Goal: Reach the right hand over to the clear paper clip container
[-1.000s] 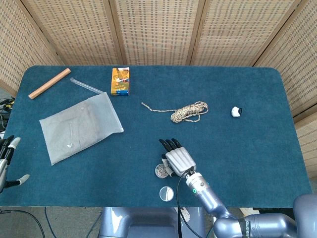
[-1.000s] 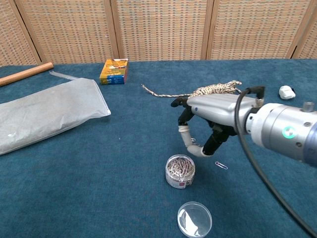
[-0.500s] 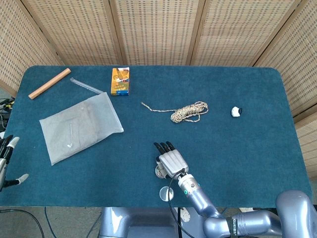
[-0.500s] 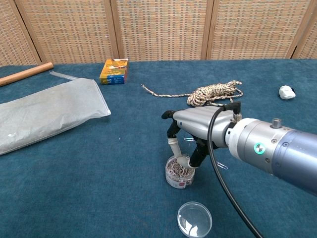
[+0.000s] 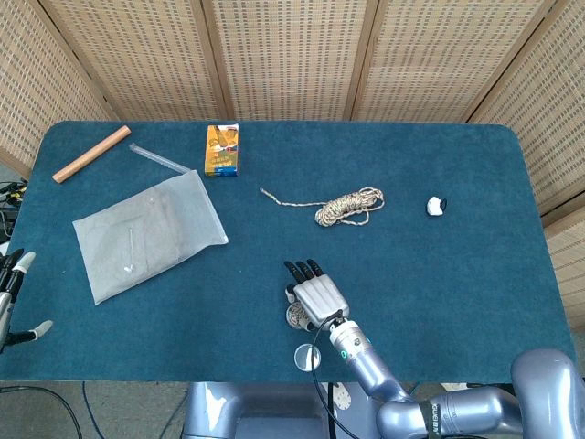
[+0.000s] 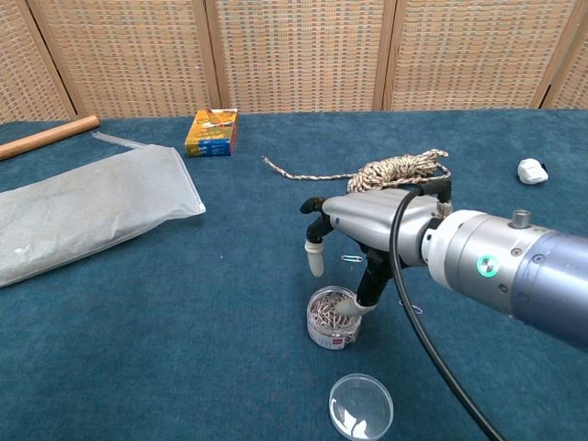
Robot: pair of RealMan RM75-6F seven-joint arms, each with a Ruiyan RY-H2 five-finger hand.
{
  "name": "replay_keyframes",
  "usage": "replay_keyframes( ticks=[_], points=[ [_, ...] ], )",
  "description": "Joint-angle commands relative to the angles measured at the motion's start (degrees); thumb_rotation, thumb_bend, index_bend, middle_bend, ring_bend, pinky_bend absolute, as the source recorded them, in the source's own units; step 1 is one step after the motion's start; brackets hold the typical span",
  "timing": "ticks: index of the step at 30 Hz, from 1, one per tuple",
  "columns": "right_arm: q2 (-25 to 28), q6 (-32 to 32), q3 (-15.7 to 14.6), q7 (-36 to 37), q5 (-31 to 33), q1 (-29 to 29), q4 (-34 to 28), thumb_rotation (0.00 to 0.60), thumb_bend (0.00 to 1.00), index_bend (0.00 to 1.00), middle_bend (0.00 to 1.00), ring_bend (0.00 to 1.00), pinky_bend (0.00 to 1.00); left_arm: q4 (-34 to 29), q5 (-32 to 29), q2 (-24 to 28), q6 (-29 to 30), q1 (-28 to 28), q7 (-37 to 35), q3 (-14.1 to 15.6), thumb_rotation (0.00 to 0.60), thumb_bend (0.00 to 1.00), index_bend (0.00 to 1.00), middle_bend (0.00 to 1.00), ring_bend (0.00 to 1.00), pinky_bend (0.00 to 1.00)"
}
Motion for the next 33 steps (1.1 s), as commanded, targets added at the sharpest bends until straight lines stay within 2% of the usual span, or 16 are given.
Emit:
replay_keyframes(
  ticks=[1,4,8,11,13,15,19,21,24,27,33],
  points=[
    [2.40,1.63,0.09,0.38,-1.21,-0.64,-2.61,0.600,0.21,0.42,0.00,0.00,0.00,0.07,-0.11,0.05,0.02,0.02,-0.20,-0.07,0.600,0.00,0.00,0.00,0.00,0.00],
    [6.35,3.80,-0.56,1.67,-4.82,-2.20,-5.00,0.600,0.21,0.42,0.00,0.00,0.00,0.14,-0.18,0.10,-0.05,0.01,-0.48,-0.11,0.600,0.00,0.00,0.00,0.00,0.00],
    [12.80,6.47,-3.13,7.01,-13.19,-5.93,-5.22,0.600,0.21,0.42,0.00,0.00,0.00,0.09,0.14,0.20,0.35,0.13,-0.74,-0.09,0.600,0.00,0.00,0.00,0.00,0.00],
    [17.99,9.24,-6.77,14.92,-23.42,-9.89,-0.84,0.600,0.13,0.35,0.00,0.00,0.00,-0.07,0.53,0.26,0.77,0.29,-0.69,0.00,0.600,0.00,0.00,0.00,0.00,0.00],
    [20.39,12.91,-9.19,22.64,-31.22,-12.99,5.60,0.600,0.05,0.30,0.00,0.00,0.00,-0.26,0.80,0.28,1.11,0.45,-0.53,0.11,0.600,0.00,0.00,0.00,0.00,0.00],
    [21.19,16.39,-11.03,29.18,-36.04,-15.83,12.46,0.600,0.02,0.23,0.00,0.00,0.00,-0.44,1.06,0.30,1.51,0.62,-0.38,0.17,0.600,0.00,0.00,0.00,0.00,0.00],
    [21.62,20.62,-13.20,37.85,-38.86,-20.97,22.87,0.600,0.00,0.07,0.00,0.00,0.00,-0.77,1.48,0.30,2.26,0.99,0.06,0.33,0.600,0.00,0.00,0.00,0.00,0.00],
    [21.24,22.12,-13.62,41.26,-39.86,-22.77,26.55,0.600,0.00,0.04,0.00,0.00,0.00,-0.88,1.65,0.26,2.51,1.14,0.25,0.42,0.600,0.00,0.00,0.00,0.00,0.00],
    [20.32,24.55,-14.14,45.95,-40.76,-26.13,32.16,0.600,0.00,0.02,0.00,0.00,0.00,-1.09,2.06,0.18,2.95,1.39,0.55,0.61,0.600,0.00,0.00,0.00,0.00,0.00],
    [19.38,26.38,-14.30,46.97,-41.77,-28.41,35.72,0.600,0.00,0.01,0.00,0.00,0.00,-1.19,2.35,0.16,3.28,1.56,0.72,0.71,0.600,0.00,0.00,0.00,0.00,0.00],
    [18.99,27.64,-14.07,47.80,-43.32,-30.99,37.92,0.600,0.00,0.01,0.00,0.00,0.00,-1.37,2.87,0.25,3.86,1.87,0.68,0.85,0.600,0.00,0.00,0.00,0.00,0.00]
  ],
)
